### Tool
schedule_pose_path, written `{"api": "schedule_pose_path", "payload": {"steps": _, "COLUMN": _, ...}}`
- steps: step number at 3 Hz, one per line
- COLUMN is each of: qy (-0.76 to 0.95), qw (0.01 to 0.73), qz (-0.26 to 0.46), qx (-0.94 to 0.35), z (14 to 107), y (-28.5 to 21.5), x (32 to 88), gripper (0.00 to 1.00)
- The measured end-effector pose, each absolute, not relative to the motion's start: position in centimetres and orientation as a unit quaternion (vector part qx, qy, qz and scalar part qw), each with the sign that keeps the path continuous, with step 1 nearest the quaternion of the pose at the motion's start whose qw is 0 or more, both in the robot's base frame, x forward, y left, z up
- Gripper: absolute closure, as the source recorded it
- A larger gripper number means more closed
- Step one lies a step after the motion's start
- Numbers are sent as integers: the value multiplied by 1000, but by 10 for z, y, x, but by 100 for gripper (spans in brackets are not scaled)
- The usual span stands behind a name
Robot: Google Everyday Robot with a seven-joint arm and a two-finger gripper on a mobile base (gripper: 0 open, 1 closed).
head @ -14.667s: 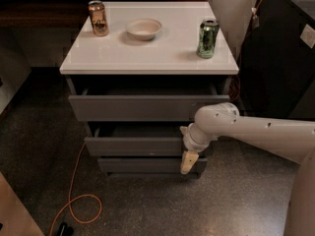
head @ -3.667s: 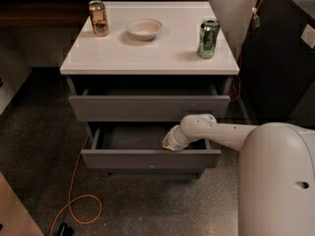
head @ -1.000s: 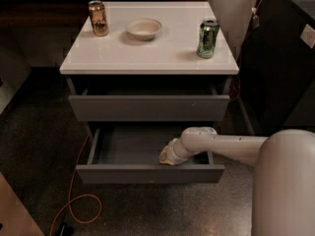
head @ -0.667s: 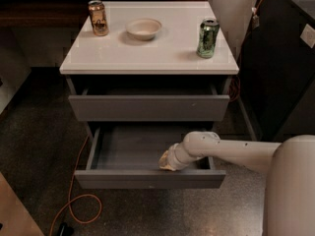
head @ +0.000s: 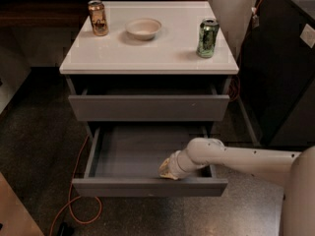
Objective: Place orange can into middle drawer
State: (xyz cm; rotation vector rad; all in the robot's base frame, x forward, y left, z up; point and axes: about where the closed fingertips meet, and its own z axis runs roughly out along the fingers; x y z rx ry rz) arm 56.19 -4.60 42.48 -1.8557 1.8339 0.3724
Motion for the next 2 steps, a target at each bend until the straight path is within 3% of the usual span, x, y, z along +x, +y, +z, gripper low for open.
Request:
{"api": "schedule_pose_path", "payload": {"steps": 1, "qy": 655, "qw": 249, "qz": 162, "qx": -695, "z": 432, "y": -43, "x": 521, "gripper": 100}}
{"api": "schedule_pose_path", "payload": {"steps": 2, "qy": 654, "qw": 249, "qz": 163, "qx": -696, "z": 432, "y": -43, "x": 519, "gripper": 100}}
